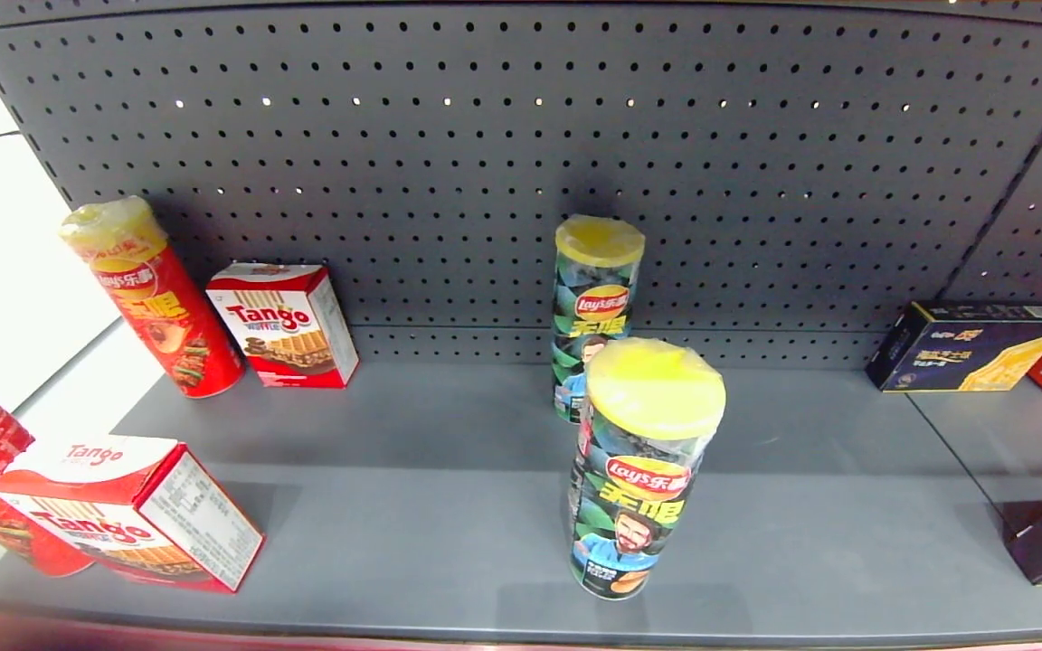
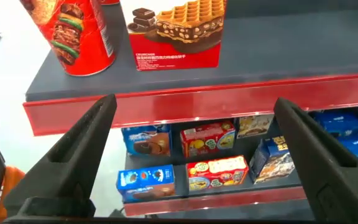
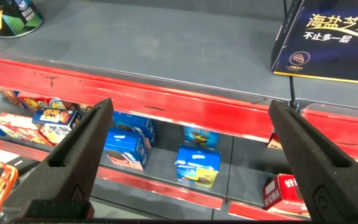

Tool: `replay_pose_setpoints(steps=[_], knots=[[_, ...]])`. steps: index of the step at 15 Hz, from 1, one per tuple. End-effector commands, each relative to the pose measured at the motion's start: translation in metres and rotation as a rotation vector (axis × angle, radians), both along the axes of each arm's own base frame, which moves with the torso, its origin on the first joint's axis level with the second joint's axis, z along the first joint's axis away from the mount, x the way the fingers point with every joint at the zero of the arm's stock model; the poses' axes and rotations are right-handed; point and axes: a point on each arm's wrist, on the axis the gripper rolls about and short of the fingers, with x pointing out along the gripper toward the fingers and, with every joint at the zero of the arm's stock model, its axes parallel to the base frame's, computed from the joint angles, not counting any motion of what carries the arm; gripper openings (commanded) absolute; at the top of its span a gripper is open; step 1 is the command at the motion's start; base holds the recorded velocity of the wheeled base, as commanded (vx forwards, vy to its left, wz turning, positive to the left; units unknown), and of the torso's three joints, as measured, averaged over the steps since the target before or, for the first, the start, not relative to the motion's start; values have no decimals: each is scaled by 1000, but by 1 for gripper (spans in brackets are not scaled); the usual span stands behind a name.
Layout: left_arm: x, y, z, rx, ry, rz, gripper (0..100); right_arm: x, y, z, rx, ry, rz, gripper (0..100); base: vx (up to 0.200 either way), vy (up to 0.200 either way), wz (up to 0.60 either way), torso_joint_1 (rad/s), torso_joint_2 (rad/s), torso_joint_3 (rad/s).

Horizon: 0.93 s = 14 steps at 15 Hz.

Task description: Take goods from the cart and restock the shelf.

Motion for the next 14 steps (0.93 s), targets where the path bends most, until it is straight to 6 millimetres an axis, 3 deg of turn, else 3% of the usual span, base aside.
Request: replay_pose_setpoints(steps=[1, 3, 5, 6, 7, 8, 10, 14], knots=[[0, 0, 0, -1, 7, -1, 100, 0, 0, 0, 0, 0, 25, 100, 0, 0, 0, 0, 0, 0], [0, 0, 0, -1, 7, -1, 100, 0, -2, -1, 3, -9, 112, 100, 0, 0, 0, 0, 0, 0], [0, 0, 0, -1, 5, -1, 100, 1, -2, 0, 8, 9, 67, 100, 0, 0, 0, 0, 0, 0], [0, 0, 0, -2, 4, 5, 100, 1, -3, 18, 42, -20, 60, 100, 0, 0, 0, 0, 0, 0], [1, 0, 0, -2, -1, 13, 100, 7, -1, 77, 128, -29, 53, 100, 0, 0, 0, 0, 0, 0], [1, 0, 0, -2, -2, 11, 100, 24, 5, 101, 175, 69, 52, 100, 0, 0, 0, 0, 0, 0], [1, 0, 0, -2, -2, 11, 100, 31, 9, 114, 114, 63, 123, 100, 0, 0, 0, 0, 0, 0], [1, 0, 0, -4, -2, 11, 100, 84, 47, 128, 7, 189, 427, 100, 0, 0, 0, 0, 0, 0]])
